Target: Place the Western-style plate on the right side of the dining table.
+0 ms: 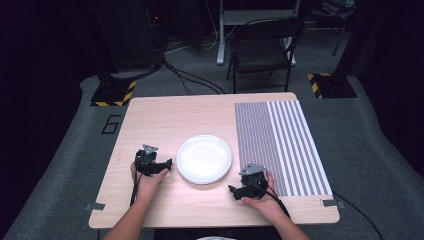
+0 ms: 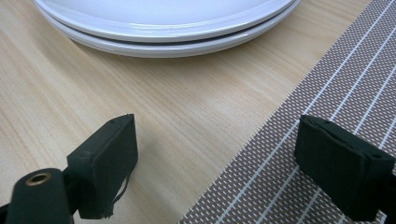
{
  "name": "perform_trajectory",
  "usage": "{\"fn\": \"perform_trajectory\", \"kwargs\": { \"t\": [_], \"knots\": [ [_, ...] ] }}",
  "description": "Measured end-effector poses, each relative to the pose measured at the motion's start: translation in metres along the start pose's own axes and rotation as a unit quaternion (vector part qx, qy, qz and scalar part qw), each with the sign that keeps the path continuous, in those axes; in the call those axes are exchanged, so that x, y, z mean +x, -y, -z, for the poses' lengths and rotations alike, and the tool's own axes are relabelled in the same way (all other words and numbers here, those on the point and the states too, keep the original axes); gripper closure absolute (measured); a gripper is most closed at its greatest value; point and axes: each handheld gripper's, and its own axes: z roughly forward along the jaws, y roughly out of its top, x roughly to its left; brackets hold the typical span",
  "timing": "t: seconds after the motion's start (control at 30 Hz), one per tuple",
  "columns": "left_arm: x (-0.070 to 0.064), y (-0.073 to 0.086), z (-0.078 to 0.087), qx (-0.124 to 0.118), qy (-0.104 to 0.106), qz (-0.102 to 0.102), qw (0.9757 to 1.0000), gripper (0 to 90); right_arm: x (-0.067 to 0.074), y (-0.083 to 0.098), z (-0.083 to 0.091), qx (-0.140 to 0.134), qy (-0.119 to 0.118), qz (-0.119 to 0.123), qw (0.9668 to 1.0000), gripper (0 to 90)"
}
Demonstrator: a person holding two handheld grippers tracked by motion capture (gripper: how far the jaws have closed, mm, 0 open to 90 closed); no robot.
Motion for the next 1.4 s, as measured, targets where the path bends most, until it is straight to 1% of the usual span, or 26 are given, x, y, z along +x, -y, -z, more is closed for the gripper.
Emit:
{"fn": "perform_trajectory", "kwargs": {
  "t": [0.47,0.5,0.53,0.6,0.7,0.77,0.87,0.93,1.07,1.13,1.17,1.23,1.27,1.33,1.4],
  "knots": [
    [-0.0003,0.0001,0.0002,-0.001,0.0,0.0,1.0,13.6,0.0008,-0.0002,0.0001,-0.001,0.009,-0.005,0.9999,14.7],
    [0.0,0.0,0.0005,0.001,0.0,-0.002,1.0,13.6,0.0011,-0.0003,0.0001,-0.002,0.012,-0.007,0.9999,15.4],
    [-0.0002,0.0001,0.0003,0.0,0.0,-0.001,1.0,13.7,0.0022,-0.0002,0.0002,-0.006,0.019,-0.011,0.9997,17.7],
    [0.0001,0.0,0.0005,0.001,0.0,-0.003,1.0,14.3,0.002,-0.0003,0.0001,-0.007,0.02,-0.011,0.9997,17.9],
    [-0.0003,0.0004,0.0007,-0.004,0.0,0.002,1.0,16.0,0.0017,-0.0001,0.0006,-0.009,0.023,-0.02,0.9995,21.5],
    [-0.0001,0.0003,0.0008,-0.003,0.0,0.001,1.0,16.8,0.0016,0.0,0.0008,-0.01,0.025,-0.021,0.9994,22.0],
    [-0.0002,0.0004,0.0008,-0.006,0.001,0.003,1.0,19.3,0.0016,0.0001,0.0008,-0.01,0.025,-0.022,0.9994,22.1],
    [-0.0009,0.0003,0.0009,-0.007,0.001,0.001,1.0,20.8,0.0017,0.0001,0.0008,-0.01,0.026,-0.022,0.9994,22.1],
    [-0.0013,0.0003,0.0011,-0.01,0.004,-0.002,0.9999,23.6,0.0024,0.0,0.0009,-0.012,0.033,-0.023,0.9991,23.7],
    [-0.0013,0.0004,0.0012,-0.013,0.002,0.0,0.9999,26.4,0.0024,0.0001,0.0011,-0.012,0.035,-0.025,0.999,24.6],
    [-0.0012,0.0007,0.0021,-0.014,0.004,-0.001,0.9999,28.6,0.0022,0.0004,0.0015,-0.014,0.035,-0.03,0.9988,27.2],
    [-0.0015,0.0008,0.0023,-0.015,0.003,0.0,0.9999,29.7,0.002,0.0004,0.0017,-0.015,0.037,-0.031,0.9987,28.5],
    [-0.0017,0.0005,0.0027,-0.014,0.004,0.0,0.9999,34.4,0.0024,0.0007,0.0024,-0.017,0.046,-0.038,0.9981,32.4],
    [-0.0023,0.0001,0.0042,-0.015,0.004,-0.001,0.9999,39.6,0.002,0.001,0.0027,-0.02,0.053,-0.038,0.9977,35.5],
    [-0.0018,-0.0005,0.0058,-0.008,0.008,-0.001,0.9999,44.5,0.0029,0.0014,0.0037,-0.021,0.06,-0.045,0.997,38.3]
  ]
}}
